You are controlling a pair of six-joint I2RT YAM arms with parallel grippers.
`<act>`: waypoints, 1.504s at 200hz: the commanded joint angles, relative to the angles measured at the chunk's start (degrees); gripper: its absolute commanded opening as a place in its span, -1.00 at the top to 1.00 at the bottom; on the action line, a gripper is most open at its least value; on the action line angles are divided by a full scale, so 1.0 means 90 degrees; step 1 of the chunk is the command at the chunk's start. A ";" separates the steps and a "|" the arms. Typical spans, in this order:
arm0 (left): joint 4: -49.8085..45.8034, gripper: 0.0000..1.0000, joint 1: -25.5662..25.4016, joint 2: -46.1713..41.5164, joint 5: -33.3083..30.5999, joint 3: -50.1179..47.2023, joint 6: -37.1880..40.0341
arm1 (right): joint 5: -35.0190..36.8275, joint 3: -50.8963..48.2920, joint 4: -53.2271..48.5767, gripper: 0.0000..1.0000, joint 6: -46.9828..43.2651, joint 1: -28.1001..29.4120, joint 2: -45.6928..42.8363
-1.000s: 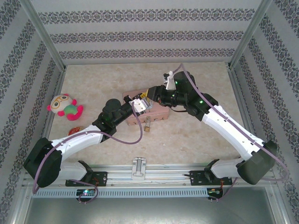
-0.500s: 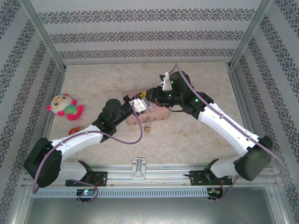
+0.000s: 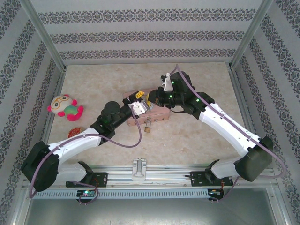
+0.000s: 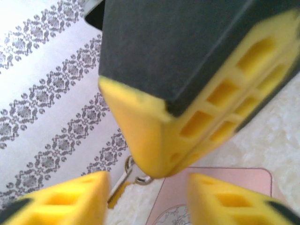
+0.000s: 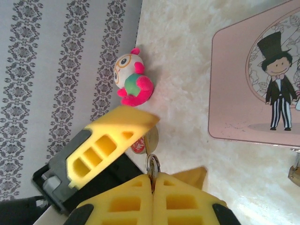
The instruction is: Unlock the padlock with the key
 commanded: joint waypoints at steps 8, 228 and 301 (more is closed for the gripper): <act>-0.0491 -0.32 -0.0100 -0.0491 0.0555 -0.0097 -0.0576 | 0.0209 -0.0346 0.0181 1.00 -0.0469 -0.0230 -0.0418; 0.0422 0.09 0.1468 0.0629 0.4833 0.1123 -0.9571 | -0.1741 -0.2804 0.3940 1.00 -0.1317 -0.0803 -0.1539; -0.0074 0.41 0.1469 0.0438 0.4728 0.1102 -0.9111 | -0.1784 -0.2815 0.4249 1.00 -0.1121 -0.0774 -0.1427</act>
